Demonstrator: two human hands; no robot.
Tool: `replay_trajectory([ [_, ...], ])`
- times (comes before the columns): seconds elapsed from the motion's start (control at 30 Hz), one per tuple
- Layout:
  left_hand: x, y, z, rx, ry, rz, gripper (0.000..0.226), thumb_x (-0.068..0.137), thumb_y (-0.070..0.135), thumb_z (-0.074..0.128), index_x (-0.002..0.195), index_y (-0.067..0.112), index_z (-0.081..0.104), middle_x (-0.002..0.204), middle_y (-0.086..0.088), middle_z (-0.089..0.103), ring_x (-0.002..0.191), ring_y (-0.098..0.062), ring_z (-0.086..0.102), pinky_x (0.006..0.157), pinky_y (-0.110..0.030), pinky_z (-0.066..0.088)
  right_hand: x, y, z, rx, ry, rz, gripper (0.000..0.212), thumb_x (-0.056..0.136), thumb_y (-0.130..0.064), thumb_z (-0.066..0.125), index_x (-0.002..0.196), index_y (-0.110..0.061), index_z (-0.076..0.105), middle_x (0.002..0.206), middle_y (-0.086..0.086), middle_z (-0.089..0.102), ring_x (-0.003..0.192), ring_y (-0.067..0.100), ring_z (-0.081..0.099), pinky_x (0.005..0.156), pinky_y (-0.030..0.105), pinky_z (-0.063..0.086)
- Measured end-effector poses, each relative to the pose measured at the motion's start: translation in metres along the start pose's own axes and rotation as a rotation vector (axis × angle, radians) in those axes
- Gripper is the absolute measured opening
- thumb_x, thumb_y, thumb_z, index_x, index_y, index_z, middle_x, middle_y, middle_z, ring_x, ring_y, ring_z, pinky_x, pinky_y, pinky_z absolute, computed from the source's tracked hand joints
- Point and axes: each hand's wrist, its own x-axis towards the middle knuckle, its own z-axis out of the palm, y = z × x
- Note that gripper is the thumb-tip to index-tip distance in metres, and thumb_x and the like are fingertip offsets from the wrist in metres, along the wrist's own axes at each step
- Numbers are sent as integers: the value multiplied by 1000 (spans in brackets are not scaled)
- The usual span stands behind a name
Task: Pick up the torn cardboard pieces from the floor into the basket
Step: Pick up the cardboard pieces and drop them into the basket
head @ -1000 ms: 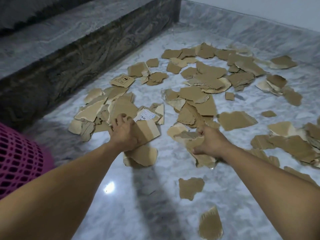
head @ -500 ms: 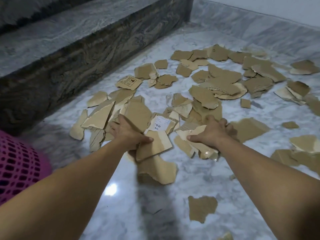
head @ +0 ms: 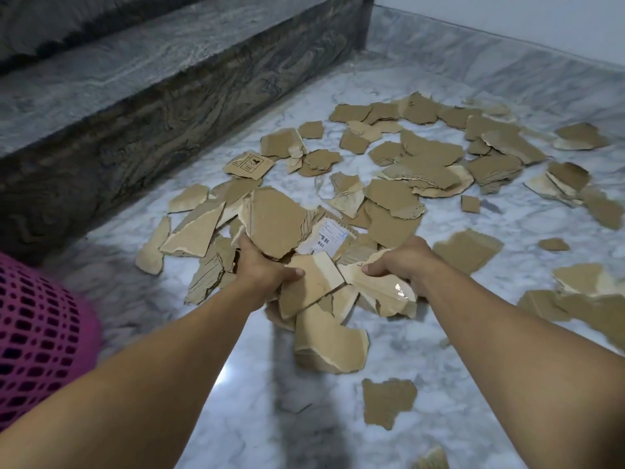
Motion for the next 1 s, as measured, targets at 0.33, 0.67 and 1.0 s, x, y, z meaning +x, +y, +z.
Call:
replay_trajectory([
  [0.33,-21,8,-16,-64,-80,-30,73,67,-17,76,119,16,38,93,-3,61,81,-25,61,45,-26,44,-27,11,-16,233,-191,21,29,66,8,83,87,-2,65,79,16,72,62,22,69,52,29,56],
  [0.67,-73,77,-60,-63,-79,42,68,64,-12,81,116,20,52,115,-13,61,101,-31,61,59,-37,55,-95,-22,-68,314,-186,-86,62,65,10,82,122,1,57,102,23,71,77,28,73,56,38,59],
  [1.0,-152,150,-147,-54,78,185,82,63,-7,84,131,20,47,123,-10,57,97,-30,61,40,-26,44,-200,-97,-89,253,-245,-253,33,72,9,77,102,4,64,86,22,73,73,30,72,71,47,60],
])
